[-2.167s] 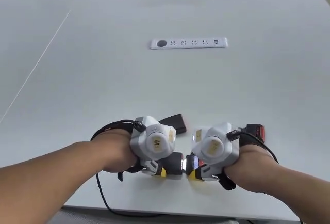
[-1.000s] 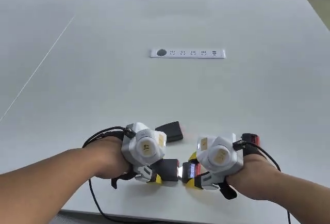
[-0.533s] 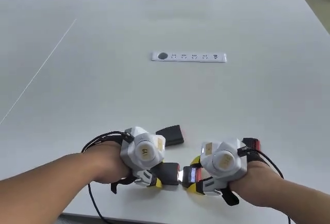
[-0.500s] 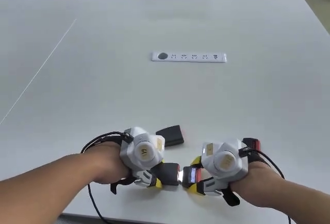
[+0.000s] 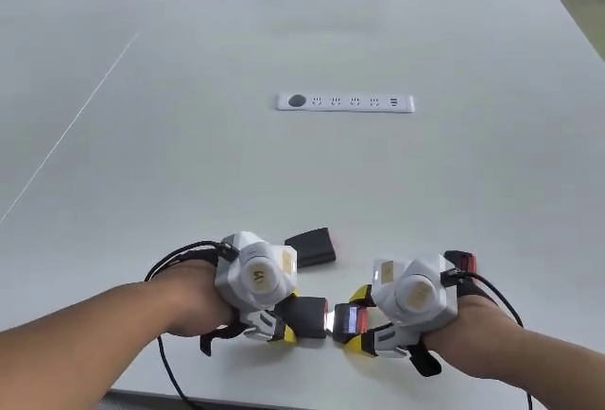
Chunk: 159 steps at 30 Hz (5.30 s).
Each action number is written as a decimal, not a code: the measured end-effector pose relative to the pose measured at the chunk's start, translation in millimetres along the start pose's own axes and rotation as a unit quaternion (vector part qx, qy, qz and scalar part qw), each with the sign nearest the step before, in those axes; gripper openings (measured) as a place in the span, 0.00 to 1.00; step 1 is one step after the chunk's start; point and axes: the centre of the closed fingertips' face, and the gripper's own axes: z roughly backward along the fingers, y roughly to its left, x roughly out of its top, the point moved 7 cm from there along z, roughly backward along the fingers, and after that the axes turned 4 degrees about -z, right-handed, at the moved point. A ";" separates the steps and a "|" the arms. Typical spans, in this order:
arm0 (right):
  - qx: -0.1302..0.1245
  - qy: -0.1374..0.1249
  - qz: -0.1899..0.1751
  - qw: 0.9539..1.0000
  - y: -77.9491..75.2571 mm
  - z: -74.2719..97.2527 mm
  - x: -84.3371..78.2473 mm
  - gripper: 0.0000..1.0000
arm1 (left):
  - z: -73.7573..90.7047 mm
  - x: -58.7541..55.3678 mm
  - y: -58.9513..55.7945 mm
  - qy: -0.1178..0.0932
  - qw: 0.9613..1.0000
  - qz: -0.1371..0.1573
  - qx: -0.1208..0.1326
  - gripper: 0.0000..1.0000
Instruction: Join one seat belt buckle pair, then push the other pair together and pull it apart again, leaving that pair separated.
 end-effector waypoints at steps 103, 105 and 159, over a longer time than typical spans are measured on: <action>-0.063 0.096 0.015 0.993 -99.7 72.5 -50.6 0.33 | -9.8 23.9 94.7 0.080 0.995 -0.060 0.024 0.33; -0.061 0.092 0.016 0.994 -100.0 66.2 -44.3 0.33 | -9.8 24.1 94.8 0.081 0.995 -0.059 0.024 0.33; -0.044 0.074 0.038 0.996 -93.8 14.5 10.4 0.32 | -9.9 25.8 92.6 0.093 0.993 -0.069 0.020 0.32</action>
